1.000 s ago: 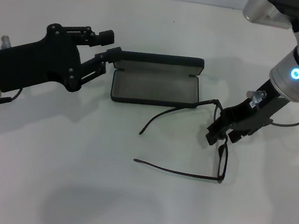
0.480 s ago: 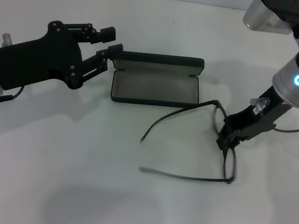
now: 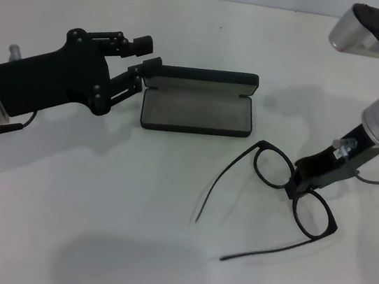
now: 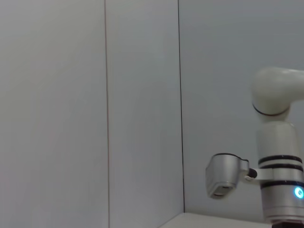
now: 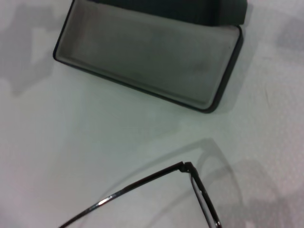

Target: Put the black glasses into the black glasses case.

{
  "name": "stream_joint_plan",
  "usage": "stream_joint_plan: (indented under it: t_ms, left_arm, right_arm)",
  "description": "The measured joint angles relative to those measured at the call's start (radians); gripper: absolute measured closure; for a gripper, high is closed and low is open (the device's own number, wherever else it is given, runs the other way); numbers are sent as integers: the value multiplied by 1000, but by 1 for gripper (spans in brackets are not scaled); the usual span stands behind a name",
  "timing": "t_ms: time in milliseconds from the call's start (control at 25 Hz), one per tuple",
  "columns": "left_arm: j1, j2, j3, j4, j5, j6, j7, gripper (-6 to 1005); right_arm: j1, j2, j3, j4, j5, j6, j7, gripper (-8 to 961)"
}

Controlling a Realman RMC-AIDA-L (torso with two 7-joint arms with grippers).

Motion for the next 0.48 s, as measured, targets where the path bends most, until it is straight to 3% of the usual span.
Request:
stream_joint_plan:
  t_ms: [280,480]
  left_arm:
    - [12,0,-3,0,-67,73,-59,692]
    - [23,0,-4,-4,-144,154,-118,696]
  right_arm:
    - [-176,-2,-72,-273,62,-15,-41,855]
    - [-343,-5,-54,-473,170,-2,-210,855]
